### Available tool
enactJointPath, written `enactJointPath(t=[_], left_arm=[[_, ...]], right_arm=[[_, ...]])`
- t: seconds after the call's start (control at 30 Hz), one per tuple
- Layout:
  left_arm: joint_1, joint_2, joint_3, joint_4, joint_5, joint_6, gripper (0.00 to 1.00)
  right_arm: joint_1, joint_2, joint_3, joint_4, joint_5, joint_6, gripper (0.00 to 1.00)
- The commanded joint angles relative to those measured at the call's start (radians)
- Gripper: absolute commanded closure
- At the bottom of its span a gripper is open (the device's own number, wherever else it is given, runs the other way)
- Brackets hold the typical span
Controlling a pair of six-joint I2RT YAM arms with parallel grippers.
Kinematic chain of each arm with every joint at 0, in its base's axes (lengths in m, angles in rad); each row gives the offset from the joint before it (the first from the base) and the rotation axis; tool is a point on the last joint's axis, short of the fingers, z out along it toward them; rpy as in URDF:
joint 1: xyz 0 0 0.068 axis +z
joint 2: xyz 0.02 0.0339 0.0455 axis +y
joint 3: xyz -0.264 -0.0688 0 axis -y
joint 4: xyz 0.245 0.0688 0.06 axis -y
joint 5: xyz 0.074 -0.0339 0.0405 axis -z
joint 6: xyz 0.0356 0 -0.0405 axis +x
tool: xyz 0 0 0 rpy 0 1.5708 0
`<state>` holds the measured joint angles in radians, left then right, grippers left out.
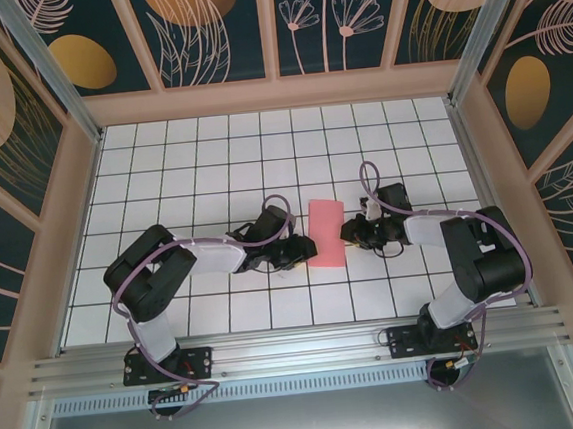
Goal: Fold a paper plane with a square sheet of paper (pick it up from the middle)
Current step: Fold the triangle a second time at the center of the table.
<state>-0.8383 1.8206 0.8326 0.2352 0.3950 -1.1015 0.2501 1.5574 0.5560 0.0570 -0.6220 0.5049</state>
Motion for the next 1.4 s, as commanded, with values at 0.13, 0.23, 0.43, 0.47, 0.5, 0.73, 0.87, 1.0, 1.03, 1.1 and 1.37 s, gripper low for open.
enactJointPath(t=[0.13, 0.23, 0.43, 0.47, 0.5, 0.73, 0.87, 1.0, 1.03, 1.1, 1.37], left_arm=[[-0.012, 0.022, 0.026, 0.018, 0.031, 0.017, 0.63], [-0.011, 0.019, 0.027, 0.027, 0.028, 0.014, 0.63], [-0.011, 0.006, 0.02, 0.062, 0.001, 0.004, 0.63], [-0.011, 0.01, 0.023, 0.068, -0.002, 0.004, 0.63], [-0.011, 0.015, 0.027, 0.081, -0.004, 0.004, 0.63], [-0.01, 0.066, 0.073, 0.096, -0.038, -0.007, 0.62], [-0.005, 0.068, 0.088, 0.077, -0.062, 0.002, 0.6], [0.001, 0.051, 0.08, 0.063, -0.078, 0.012, 0.58], [0.003, 0.048, 0.078, 0.061, -0.08, 0.017, 0.58], [0.01, 0.047, 0.078, 0.062, -0.083, 0.022, 0.58], [0.06, 0.095, 0.102, 0.141, -0.027, -0.001, 0.62]], right_arm=[[-0.009, -0.02, -0.027, -0.037, 0.028, 0.0, 0.76], [-0.009, -0.019, -0.025, -0.037, 0.028, 0.0, 0.76], [-0.009, -0.02, -0.024, -0.039, 0.025, 0.0, 0.76], [-0.009, -0.02, -0.024, -0.037, 0.025, 0.0, 0.76], [-0.008, -0.019, -0.024, -0.035, 0.023, 0.001, 0.76], [-0.009, -0.026, -0.023, -0.038, 0.019, 0.003, 0.76], [-0.008, -0.03, -0.022, -0.045, 0.02, -0.001, 0.76], [-0.009, -0.033, -0.019, -0.051, 0.022, -0.005, 0.76], [-0.009, -0.033, -0.018, -0.051, 0.021, -0.005, 0.76], [-0.008, -0.033, -0.019, -0.046, 0.016, -0.005, 0.76], [-0.008, -0.05, -0.016, -0.04, 0.005, -0.017, 0.74]])
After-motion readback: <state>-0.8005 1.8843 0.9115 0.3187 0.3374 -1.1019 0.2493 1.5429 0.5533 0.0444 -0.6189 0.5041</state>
